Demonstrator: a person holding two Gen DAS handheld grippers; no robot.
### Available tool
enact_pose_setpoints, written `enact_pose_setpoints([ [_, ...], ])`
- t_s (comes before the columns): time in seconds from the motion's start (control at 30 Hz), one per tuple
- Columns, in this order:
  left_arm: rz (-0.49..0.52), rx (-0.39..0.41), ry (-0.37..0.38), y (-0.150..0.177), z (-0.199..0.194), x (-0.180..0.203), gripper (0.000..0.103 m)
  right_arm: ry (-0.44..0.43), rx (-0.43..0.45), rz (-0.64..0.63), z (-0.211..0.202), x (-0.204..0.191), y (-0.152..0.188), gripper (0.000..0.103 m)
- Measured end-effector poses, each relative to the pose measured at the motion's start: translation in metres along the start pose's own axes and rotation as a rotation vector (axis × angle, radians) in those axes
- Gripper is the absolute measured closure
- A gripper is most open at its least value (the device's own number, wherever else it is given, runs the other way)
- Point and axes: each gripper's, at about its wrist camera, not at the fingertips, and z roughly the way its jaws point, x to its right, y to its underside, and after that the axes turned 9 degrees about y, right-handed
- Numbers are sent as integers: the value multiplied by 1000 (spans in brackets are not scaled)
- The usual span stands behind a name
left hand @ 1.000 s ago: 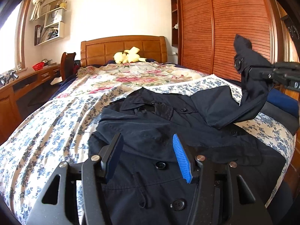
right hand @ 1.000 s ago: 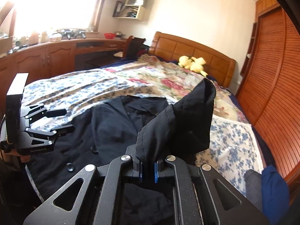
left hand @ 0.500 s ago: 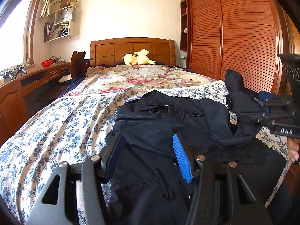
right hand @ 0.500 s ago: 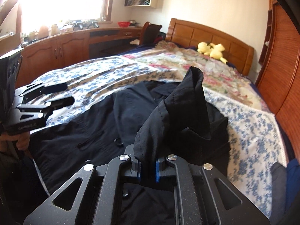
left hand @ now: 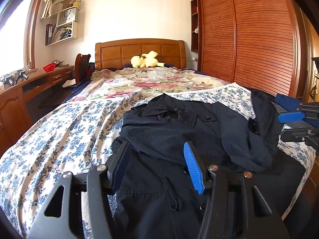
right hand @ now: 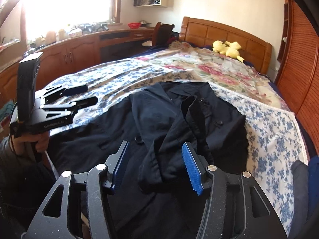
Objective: Fold large clothes
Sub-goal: 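Lay the lifted side over the coat body and open the right tool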
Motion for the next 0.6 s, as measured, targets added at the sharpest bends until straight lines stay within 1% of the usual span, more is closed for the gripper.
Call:
enact_pose_setpoints([
  [0.1, 6, -8, 2, 1, 3, 3, 49, 5, -3, 30, -11, 9, 8, 47],
  [0.17, 8, -9, 6, 1, 4, 3, 49, 8, 11, 52, -23, 16, 11, 47],
  [0.23, 11, -13, 7, 1, 5, 5, 49, 32, 28, 63, -33, 23, 14, 47],
  [0.33, 10, -15, 9, 2, 5, 5, 49, 104, 45, 82, -43, 39, 18, 44],
  [0.43, 12, -12, 8, 1, 4, 5, 49, 133, 10, 101, -37, 54, 23, 43],
  [0.6, 3, -13, 11, 4, 1, 3, 49, 141, -78, 155, -12, 73, 44, 43],
])
